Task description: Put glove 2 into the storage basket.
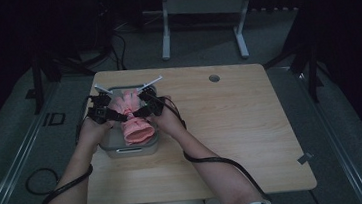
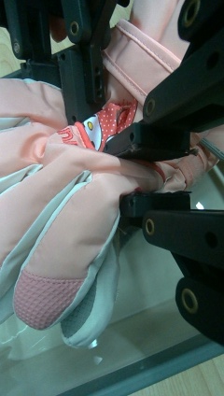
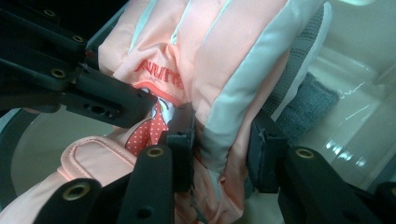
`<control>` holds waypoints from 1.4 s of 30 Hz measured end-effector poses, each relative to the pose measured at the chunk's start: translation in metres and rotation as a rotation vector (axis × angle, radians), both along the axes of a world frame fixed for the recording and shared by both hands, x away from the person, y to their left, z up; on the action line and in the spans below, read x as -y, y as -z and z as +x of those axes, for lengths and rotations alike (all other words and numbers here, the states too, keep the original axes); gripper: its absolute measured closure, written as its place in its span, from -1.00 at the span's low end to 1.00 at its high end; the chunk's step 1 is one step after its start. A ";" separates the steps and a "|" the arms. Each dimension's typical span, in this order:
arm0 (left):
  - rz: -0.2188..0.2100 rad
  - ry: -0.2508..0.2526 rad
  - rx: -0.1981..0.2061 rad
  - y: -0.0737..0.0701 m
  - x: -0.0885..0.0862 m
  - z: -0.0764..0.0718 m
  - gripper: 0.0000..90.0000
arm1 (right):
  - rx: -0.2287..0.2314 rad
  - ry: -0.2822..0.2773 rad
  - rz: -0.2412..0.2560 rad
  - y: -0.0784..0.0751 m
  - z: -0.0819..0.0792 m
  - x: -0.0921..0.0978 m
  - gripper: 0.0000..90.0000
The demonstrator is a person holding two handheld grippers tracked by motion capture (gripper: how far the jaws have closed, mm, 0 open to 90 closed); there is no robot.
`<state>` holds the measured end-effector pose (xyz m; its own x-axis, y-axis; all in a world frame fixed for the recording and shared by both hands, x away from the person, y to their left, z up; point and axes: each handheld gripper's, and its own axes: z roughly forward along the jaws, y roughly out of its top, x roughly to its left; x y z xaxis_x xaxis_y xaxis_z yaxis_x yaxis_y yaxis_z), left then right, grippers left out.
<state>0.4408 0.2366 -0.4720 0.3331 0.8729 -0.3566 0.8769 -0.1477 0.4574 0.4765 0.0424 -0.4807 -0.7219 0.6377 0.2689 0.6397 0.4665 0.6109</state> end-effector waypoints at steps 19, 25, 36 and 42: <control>0.091 -0.035 0.039 0.008 0.004 0.001 0.21 | 0.018 0.056 -0.057 0.007 0.016 0.005 -0.05; 0.143 -0.034 0.055 0.008 0.003 -0.001 0.20 | 0.026 0.064 -0.050 0.007 0.015 0.003 -0.02; 0.124 -0.067 0.112 -0.009 -0.004 -0.003 0.04 | 0.055 0.035 0.040 -0.015 0.012 0.003 -0.07; 0.104 -0.080 0.155 -0.022 -0.006 -0.006 -0.01 | 0.073 0.010 0.074 -0.033 0.005 0.002 -0.10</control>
<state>0.4345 0.2422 -0.4505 0.3056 0.9280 -0.2134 0.8079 -0.1341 0.5739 0.4818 0.0404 -0.4481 -0.7351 0.6252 0.2624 0.5963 0.4119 0.6891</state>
